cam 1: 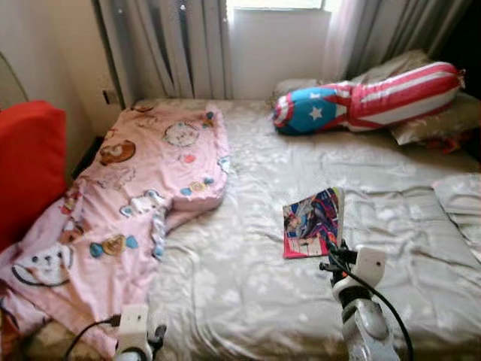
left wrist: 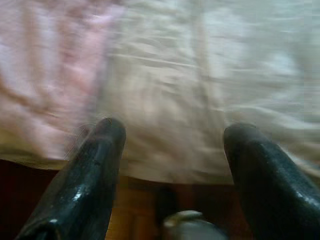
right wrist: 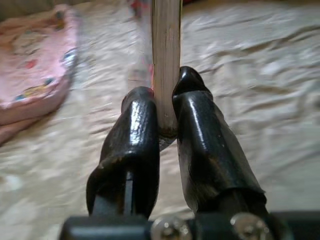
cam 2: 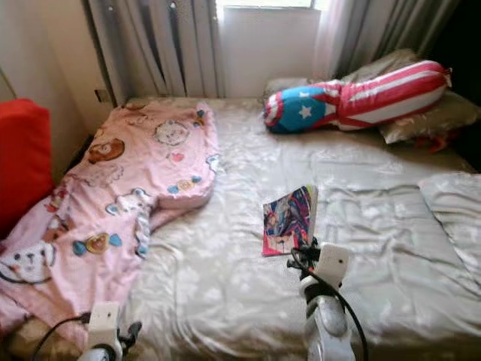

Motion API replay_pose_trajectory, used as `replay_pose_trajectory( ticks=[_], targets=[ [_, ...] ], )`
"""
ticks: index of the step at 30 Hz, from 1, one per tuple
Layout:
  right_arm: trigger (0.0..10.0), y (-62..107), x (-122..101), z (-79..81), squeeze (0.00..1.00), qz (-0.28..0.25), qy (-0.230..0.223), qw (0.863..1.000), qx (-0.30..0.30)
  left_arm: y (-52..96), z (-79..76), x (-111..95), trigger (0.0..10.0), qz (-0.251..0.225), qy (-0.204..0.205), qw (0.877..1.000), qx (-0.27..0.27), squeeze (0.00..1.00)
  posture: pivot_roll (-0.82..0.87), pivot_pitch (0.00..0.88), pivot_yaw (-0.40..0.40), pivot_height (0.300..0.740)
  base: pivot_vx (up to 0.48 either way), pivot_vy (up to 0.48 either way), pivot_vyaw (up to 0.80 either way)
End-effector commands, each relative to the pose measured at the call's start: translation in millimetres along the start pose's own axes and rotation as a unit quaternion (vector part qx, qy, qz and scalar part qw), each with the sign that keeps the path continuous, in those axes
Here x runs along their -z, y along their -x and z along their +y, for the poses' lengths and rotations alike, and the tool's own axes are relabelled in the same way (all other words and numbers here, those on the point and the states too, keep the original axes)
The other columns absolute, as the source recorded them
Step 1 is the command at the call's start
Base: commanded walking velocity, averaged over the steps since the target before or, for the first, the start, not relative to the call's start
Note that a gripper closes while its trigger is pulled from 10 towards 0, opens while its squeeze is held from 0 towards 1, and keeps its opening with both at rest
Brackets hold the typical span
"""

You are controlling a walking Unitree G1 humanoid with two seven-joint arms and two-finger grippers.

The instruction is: Clean up the room

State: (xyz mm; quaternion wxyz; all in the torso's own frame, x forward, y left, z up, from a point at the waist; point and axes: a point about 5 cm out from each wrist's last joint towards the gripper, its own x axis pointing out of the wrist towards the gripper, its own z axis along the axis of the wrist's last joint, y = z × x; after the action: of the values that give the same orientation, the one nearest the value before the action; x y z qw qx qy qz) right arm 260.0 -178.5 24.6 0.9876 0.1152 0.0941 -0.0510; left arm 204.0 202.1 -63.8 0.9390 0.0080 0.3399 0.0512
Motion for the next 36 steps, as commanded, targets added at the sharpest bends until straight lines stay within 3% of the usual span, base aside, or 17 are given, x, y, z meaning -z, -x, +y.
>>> replay_pose_trajectory(
  ticks=[1,15,19,36],
  targets=[
    [10.0,-4.6,-11.5,6.4,0.00,-0.028,-0.006,1.000,-0.011,0.8,7.4,1.2,10.0,0.004,-0.010,1.000,-0.007,0.00,-0.03,0.000,-0.044,0.740,0.000,-0.259,0.00],
    [10.0,-2.9,-10.4,8.6,0.00,-0.028,0.014,0.999,-0.027,1.1,8.8,1.8,10.0,0.005,-0.013,1.000,-0.008,0.00,-0.03,0.000,-0.039,0.740,0.000,-0.258,0.00],
    [10.0,-2.9,-10.3,9.7,0.00,-0.028,0.012,0.999,-0.029,1.2,8.9,1.7,10.0,0.005,-0.013,1.000,-0.007,0.00,-0.03,0.000,-0.039,0.740,0.000,-0.260,0.73],
    [10.0,-3.1,-8.1,7.1,0.00,-0.022,0.005,1.000,-0.015,1.0,8.7,1.4,10.0,0.005,-0.016,1.000,-0.006,0.00,-0.02,0.000,-0.036,0.740,0.000,-0.260,0.00]
  ],
)
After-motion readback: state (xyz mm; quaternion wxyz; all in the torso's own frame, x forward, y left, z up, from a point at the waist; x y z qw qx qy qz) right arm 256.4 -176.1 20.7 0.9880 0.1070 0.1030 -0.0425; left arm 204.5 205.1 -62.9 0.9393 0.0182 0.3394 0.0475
